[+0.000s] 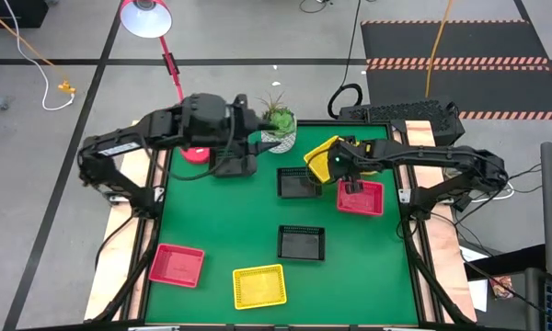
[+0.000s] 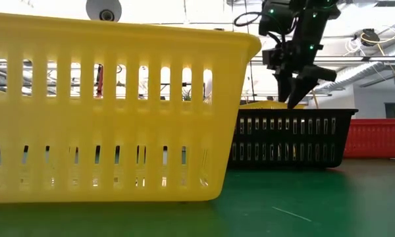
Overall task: Stack baskets by color
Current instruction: Stack the left yellow bin on top of the top yellow bin
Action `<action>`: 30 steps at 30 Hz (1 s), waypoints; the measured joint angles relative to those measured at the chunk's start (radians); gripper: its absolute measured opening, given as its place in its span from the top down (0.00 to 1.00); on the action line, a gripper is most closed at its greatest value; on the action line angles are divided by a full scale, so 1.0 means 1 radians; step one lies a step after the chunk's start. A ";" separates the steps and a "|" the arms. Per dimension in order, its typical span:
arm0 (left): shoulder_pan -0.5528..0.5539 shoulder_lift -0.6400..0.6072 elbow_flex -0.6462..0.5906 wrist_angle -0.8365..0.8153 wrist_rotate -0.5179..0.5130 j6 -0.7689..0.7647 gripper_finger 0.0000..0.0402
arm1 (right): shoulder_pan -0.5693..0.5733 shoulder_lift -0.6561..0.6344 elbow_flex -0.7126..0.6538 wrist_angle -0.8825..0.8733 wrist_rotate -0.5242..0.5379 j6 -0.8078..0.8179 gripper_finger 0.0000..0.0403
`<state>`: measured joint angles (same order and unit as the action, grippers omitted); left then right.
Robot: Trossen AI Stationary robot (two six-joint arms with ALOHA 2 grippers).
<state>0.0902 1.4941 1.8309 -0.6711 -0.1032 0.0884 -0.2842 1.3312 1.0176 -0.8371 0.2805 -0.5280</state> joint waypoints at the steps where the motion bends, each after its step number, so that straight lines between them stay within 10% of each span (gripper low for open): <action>1: -0.001 -0.026 -0.051 0.028 0.001 -0.010 0.54 | -0.006 0.002 0.000 0.002 -0.017 -0.008 0.65; 7: -0.028 -0.165 -0.335 0.194 -0.004 -0.094 0.54 | -0.025 0.007 0.000 0.012 -0.100 -0.015 0.97; 19: -0.122 -0.275 -0.821 0.557 -0.094 -0.239 0.54 | -0.034 -0.037 0.057 -0.095 0.059 0.002 0.99; 30: -0.149 -0.292 -0.913 0.682 -0.162 -0.251 0.54 | -0.103 -0.092 0.076 -0.330 0.057 0.313 1.00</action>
<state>-0.0591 1.2024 0.9180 0.0108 -0.2656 -0.1629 -0.3870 1.2392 1.0940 -1.1671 0.3374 -0.2149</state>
